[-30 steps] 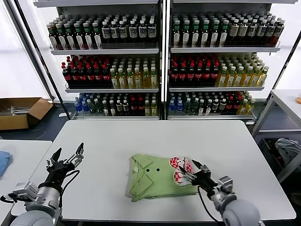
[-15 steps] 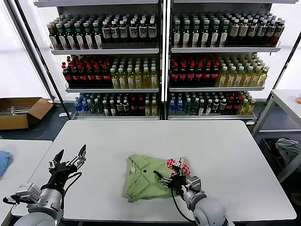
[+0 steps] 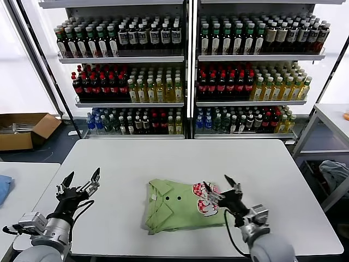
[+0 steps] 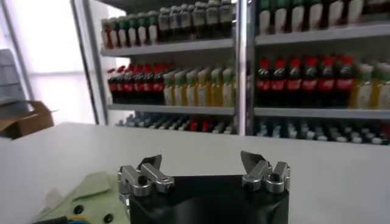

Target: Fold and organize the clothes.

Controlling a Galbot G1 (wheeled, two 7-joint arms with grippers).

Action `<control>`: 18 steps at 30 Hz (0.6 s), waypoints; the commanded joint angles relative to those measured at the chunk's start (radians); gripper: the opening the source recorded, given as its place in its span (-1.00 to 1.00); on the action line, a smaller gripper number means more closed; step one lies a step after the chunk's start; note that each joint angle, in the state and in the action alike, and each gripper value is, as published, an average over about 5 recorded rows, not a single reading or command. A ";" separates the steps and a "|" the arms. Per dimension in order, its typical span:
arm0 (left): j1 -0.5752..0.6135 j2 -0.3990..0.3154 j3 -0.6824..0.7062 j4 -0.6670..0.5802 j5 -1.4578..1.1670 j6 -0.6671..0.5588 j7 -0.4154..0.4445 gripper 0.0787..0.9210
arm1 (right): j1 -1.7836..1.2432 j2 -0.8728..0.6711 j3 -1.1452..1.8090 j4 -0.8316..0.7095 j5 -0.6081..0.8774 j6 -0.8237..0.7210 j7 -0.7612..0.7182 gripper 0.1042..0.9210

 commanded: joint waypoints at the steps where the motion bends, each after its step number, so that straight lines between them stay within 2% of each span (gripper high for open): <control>1: 0.015 0.008 -0.023 0.009 0.051 -0.026 0.112 0.77 | -0.236 0.032 0.362 0.088 0.014 0.129 -0.121 0.76; 6: 0.041 0.001 -0.035 0.005 0.099 -0.050 0.168 0.77 | -0.358 0.083 0.466 0.121 0.008 0.194 -0.163 0.76; 14: 0.078 -0.008 -0.049 0.015 0.119 -0.084 0.196 0.77 | -0.430 0.111 0.519 0.164 -0.016 0.210 -0.143 0.76; 18: 0.093 -0.021 -0.085 0.028 0.156 -0.107 0.274 0.77 | -0.432 0.127 0.498 0.178 -0.024 0.200 -0.140 0.76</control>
